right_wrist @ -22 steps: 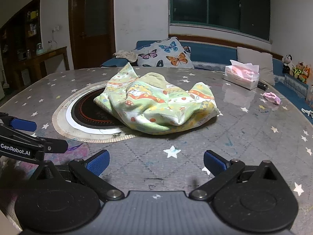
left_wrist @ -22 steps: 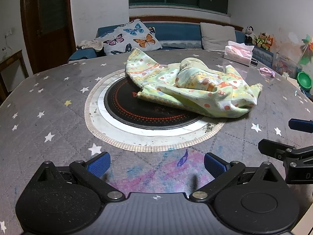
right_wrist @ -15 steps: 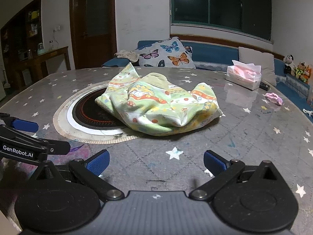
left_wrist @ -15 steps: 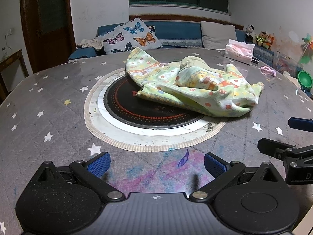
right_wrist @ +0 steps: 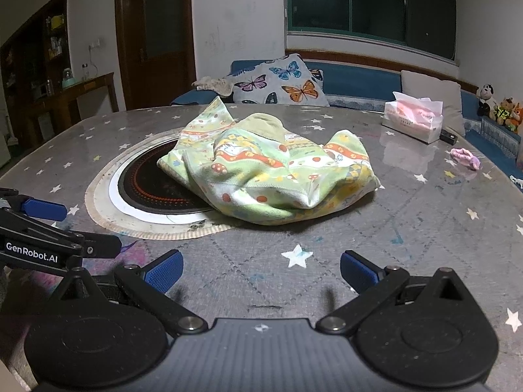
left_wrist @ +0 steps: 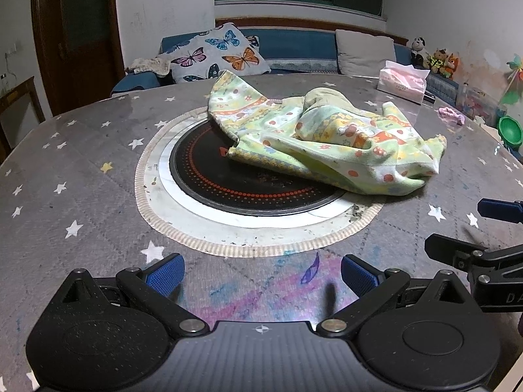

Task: Fold clothes
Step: 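Move both grippers toward the crumpled striped shirt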

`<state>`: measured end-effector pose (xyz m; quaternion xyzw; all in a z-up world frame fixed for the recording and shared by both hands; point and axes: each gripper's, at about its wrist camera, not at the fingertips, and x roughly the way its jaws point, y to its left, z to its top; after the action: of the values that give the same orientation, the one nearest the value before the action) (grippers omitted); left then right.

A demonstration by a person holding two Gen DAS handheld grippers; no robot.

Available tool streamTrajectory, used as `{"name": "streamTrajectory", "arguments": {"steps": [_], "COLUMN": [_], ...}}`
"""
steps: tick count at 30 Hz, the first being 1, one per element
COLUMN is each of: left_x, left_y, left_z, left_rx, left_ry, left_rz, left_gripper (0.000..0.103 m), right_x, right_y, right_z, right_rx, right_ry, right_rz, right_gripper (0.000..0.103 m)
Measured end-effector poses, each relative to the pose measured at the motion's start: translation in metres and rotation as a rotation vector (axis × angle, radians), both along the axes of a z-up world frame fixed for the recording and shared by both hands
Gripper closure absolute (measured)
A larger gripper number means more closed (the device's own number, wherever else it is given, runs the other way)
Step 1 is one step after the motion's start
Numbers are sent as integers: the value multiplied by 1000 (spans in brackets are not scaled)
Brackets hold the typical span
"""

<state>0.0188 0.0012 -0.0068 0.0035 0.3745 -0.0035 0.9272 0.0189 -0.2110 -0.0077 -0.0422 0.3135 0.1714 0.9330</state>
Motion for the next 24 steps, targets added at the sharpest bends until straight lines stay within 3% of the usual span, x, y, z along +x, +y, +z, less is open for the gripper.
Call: {"name": "streamTrajectory", "arguments": {"steps": [24], "left_x": [24], "left_y": [0], "left_z": [4], "left_rx": [10], "left_ry": [16], "left_rz": [-5], "left_gripper": [0], "right_x": [21], "right_y": [1], "right_z": [1], "right_rx": [17], "right_ry": [25], "right_rz": [-2], "right_gripper": [0]}}
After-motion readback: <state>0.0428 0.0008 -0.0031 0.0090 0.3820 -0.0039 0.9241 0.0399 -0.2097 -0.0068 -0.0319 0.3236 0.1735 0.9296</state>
